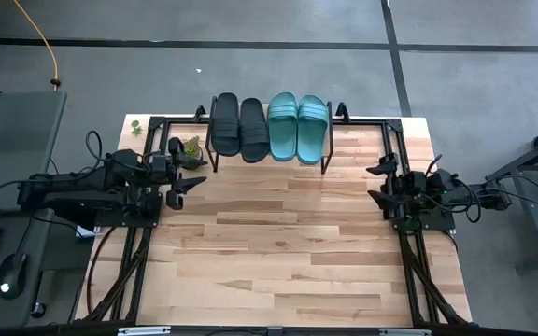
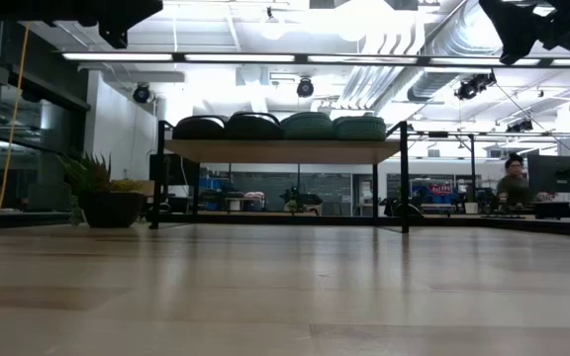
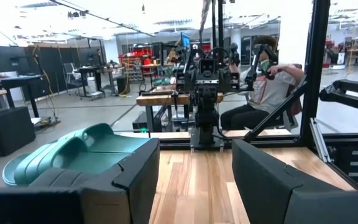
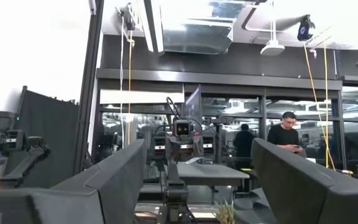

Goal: Pick and place slides into the shelf
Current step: Return to Home Position

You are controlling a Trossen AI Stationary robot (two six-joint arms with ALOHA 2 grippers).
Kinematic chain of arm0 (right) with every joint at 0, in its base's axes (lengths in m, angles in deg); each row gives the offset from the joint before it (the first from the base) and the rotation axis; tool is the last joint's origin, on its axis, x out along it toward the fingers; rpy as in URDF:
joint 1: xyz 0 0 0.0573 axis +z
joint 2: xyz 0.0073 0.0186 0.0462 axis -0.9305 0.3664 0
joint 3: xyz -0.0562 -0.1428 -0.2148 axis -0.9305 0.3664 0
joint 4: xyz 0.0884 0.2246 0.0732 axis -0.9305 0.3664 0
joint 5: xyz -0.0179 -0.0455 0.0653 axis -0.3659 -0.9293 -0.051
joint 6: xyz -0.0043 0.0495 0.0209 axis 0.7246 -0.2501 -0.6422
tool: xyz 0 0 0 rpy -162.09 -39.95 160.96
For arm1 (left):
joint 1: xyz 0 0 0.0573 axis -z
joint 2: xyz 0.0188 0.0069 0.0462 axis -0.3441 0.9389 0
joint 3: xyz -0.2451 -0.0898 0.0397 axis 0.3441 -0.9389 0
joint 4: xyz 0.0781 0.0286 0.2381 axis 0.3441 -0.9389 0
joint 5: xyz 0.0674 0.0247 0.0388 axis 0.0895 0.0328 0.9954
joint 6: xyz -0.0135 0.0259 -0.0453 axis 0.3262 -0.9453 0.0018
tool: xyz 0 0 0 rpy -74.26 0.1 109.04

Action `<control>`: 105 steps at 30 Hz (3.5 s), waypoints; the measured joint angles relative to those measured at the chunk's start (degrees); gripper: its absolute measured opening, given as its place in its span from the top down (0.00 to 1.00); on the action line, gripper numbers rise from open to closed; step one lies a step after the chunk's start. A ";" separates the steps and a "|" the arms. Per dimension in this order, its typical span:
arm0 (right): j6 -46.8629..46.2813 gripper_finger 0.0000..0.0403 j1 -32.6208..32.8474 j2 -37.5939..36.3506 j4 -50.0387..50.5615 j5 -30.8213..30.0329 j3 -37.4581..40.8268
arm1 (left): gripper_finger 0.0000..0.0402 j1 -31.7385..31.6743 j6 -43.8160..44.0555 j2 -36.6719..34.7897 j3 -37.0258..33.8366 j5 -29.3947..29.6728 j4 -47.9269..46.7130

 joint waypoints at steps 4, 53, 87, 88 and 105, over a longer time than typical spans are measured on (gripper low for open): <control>0.00 0.30 0.00 0.00 0.30 -0.02 0.00 | 0.54 0.00 0.13 0.00 -0.23 -0.02 0.28; 0.24 0.30 -0.02 0.00 3.91 -2.56 0.11 | 0.54 0.00 3.25 -24.06 -17.93 3.73 -4.03; 0.89 0.30 -0.02 0.01 19.92 -8.41 0.11 | 0.54 0.00 1.49 -24.06 -21.72 6.81 -4.24; 1.48 0.30 -0.02 0.02 20.58 -8.40 0.11 | 0.54 0.00 1.50 -24.06 -21.71 7.02 -4.27; 5.16 0.30 -0.02 0.56 27.54 -6.61 0.02 | 0.54 0.00 1.53 -23.80 -21.65 7.11 -5.54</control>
